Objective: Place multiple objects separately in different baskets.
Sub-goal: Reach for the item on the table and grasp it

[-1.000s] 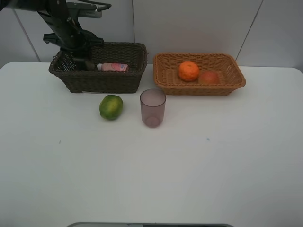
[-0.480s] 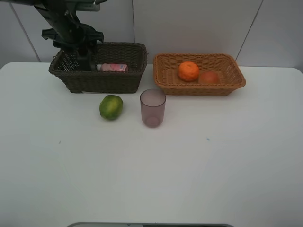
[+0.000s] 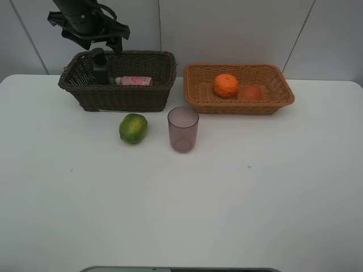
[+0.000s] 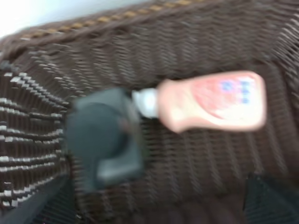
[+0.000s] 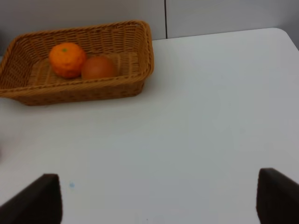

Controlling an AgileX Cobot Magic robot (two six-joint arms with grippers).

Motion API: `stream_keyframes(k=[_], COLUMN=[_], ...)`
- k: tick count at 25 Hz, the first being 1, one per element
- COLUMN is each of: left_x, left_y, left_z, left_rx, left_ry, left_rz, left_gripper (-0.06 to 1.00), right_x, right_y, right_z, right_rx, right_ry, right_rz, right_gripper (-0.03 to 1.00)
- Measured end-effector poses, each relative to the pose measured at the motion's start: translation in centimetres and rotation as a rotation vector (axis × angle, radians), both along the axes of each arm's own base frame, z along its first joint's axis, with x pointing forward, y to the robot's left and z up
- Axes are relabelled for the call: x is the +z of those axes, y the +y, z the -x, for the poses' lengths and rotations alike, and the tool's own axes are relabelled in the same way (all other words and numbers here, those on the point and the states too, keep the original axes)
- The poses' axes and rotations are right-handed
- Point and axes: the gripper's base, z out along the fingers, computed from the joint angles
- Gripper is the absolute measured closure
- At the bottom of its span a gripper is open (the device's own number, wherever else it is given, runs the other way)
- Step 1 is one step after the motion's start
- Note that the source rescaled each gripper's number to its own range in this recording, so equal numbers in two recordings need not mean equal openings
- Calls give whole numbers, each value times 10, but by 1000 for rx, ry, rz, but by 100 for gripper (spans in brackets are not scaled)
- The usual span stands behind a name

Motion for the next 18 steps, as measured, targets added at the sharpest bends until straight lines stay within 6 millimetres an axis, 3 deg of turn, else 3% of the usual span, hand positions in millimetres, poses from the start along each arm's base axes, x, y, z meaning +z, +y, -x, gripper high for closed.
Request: stream_keyframes(k=[11, 18], left_x=[-3, -5], left_y=[-93, -137], left_z=[51, 87], left_rx=[-320, -508], left_ry=[108, 176], left_rz=[-36, -37], left_gripper=[-5, -6], right_x=[0, 0], right_y=[0, 0], right_z=[0, 0], right_rx=[0, 0], right_ry=[0, 0], right_rz=[0, 0], right_gripper=[16, 16])
